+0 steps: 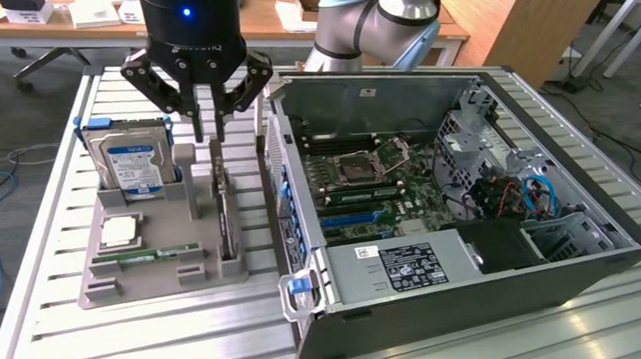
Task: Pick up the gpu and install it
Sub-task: 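Pick up the gpu and move the gpu toward the slot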
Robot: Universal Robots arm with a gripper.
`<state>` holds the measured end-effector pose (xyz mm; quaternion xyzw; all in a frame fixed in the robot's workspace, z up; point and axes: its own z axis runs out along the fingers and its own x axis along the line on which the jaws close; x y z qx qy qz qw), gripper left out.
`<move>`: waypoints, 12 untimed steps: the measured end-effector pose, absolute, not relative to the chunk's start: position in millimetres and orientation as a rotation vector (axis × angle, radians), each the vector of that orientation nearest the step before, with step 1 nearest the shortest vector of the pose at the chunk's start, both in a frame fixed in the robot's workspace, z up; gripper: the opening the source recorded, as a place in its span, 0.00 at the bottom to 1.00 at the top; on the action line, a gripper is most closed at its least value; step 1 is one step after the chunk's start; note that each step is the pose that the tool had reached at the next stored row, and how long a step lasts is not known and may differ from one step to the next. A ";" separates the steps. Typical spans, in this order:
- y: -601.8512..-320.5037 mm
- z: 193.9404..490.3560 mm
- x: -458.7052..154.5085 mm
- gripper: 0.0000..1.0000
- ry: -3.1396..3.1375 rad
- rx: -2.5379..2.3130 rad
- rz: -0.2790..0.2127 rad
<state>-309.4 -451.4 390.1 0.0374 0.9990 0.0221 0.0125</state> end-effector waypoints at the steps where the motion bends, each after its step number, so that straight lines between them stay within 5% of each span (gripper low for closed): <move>1: -451.4 390.1 -309.4 0.29 3.114 0.117 0.069; 5: -451.4 390.1 -309.4 0.47 3.114 0.117 0.069; 12: -451.4 390.1 -309.4 0.53 3.114 0.117 0.069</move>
